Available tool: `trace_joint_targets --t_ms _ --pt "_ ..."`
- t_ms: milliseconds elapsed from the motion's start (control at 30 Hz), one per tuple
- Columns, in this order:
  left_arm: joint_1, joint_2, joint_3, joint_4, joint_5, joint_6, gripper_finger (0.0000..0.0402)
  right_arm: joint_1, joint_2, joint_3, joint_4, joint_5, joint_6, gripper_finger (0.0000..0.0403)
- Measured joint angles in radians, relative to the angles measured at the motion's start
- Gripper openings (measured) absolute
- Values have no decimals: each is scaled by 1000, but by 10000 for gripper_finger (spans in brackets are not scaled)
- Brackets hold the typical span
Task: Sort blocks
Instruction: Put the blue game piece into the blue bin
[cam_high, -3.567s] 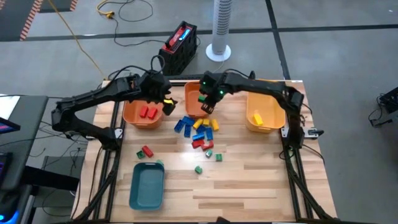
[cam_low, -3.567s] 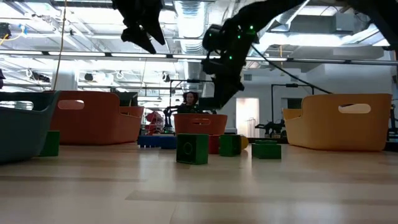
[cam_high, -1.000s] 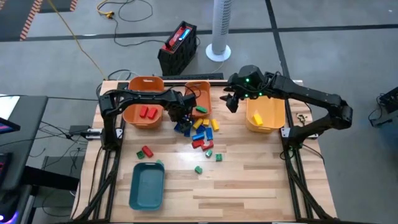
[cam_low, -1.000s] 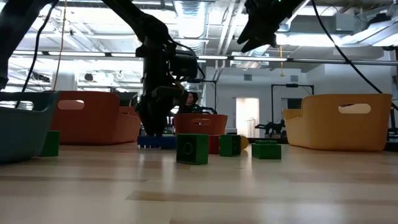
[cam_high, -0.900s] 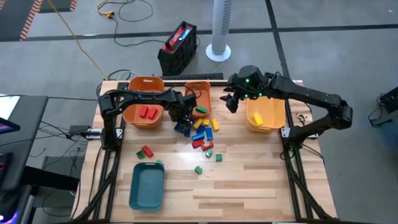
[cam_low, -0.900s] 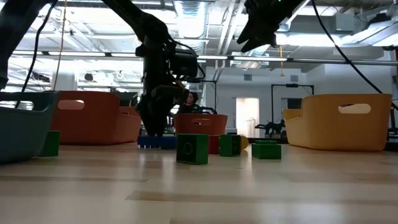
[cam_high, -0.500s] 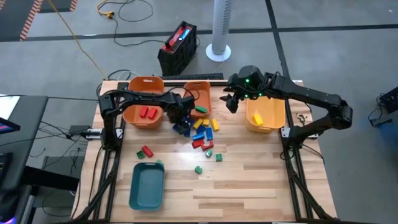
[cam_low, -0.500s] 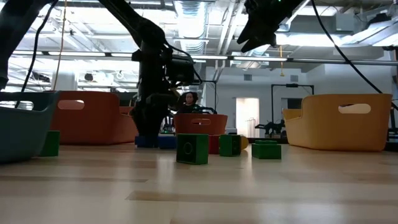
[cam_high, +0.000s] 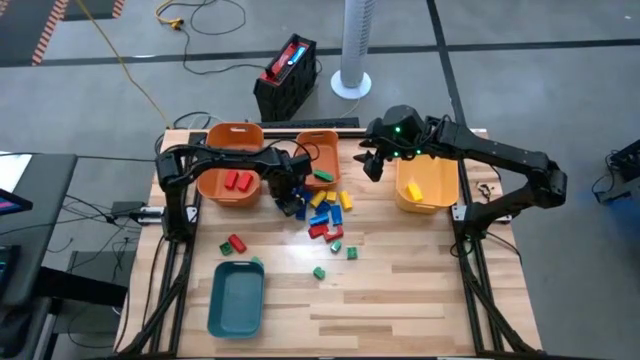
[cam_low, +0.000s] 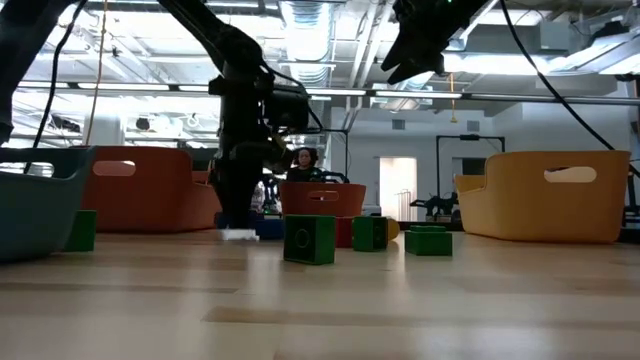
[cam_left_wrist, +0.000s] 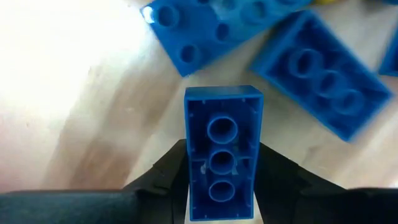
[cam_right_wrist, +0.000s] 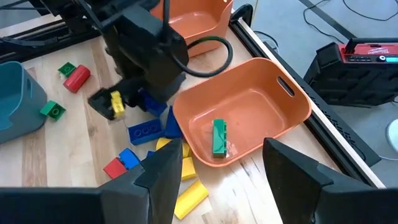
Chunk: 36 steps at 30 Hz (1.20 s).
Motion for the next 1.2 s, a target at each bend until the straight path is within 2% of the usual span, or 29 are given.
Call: trace_joint_targets --t_ms 133,300,400,500,600,700,867,967,1100,1200 --pt "4 -73 0 -21 8 -18 128 -12 0 0 -1 0 -10 233" --pt "9 -245 12 -58 9 -65 128 -21 0 0 -1 0 -30 233" --pt "-10 -378 27 -57 79 -70 128 -33 0 0 4 -1 -51 233" --pt "-60 -503 28 -86 168 -162 128 -61 0 0 22 0 -79 233" --pt "-170 -595 28 -179 178 -277 128 -99 0 0 43 0 -98 233" --pt "-341 -647 27 -250 178 -424 128 -141 0 0 46 0 -102 233" --pt "-650 -659 27 -192 172 -710 128 -197 0 0 68 0 -103 233" --pt "-802 -632 20 -181 126 -844 128 -217 0 0 112 0 -108 233" --pt "-944 -617 -50 -157 42 -1023 128 -221 0 0 168 -2 -109 233" --pt "-1011 -619 -146 -62 14 -1134 128 -213 0 0 190 -5 -108 233"
